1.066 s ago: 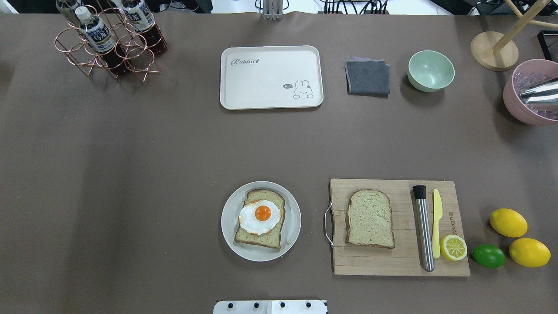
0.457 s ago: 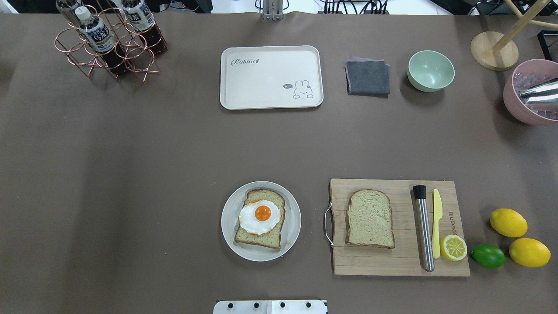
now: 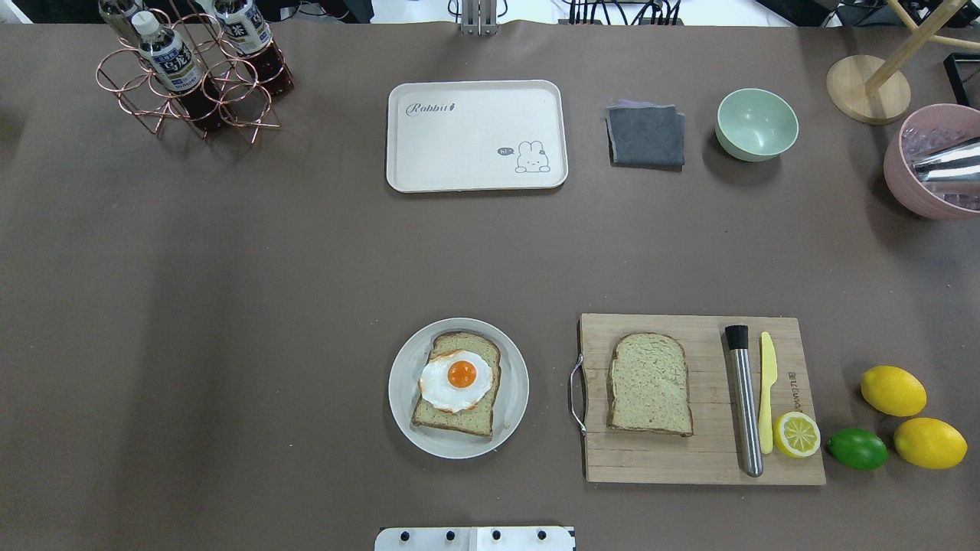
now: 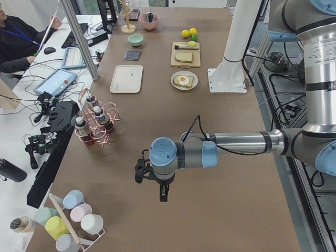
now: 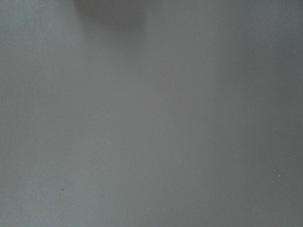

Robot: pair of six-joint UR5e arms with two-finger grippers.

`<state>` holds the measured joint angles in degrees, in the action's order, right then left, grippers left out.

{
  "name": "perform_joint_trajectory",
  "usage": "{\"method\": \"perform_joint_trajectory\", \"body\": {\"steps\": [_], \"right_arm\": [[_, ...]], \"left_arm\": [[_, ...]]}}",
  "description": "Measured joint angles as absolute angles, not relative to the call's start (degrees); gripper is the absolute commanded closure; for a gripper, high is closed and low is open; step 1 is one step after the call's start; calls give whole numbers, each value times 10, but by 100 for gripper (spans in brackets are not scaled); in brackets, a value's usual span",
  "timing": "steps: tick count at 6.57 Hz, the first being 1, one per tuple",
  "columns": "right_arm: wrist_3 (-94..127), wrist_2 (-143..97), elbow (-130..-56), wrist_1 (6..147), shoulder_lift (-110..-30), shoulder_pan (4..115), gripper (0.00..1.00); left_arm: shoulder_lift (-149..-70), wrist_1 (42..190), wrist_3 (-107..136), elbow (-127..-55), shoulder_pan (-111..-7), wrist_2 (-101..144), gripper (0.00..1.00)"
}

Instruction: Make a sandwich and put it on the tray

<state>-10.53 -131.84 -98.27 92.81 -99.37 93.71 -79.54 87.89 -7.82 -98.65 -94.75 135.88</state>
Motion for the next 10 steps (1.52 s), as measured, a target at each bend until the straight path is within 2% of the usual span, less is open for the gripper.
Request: {"method": "perform_joint_trajectory", "body": {"steps": [5,9,10], "right_arm": [[-106,-1317,-1015,927,-988,937,0],[-99,-1315,-1027,815,-991,932,2],[-98,-1324,-1027,800,-991,922,3]], "left_arm": [[-814,894,-72,-996,-948,1373,1],[-892,990,-67,-999,-937,1399,1],[-910,1032,-52,-999,-905,1402,1]]}}
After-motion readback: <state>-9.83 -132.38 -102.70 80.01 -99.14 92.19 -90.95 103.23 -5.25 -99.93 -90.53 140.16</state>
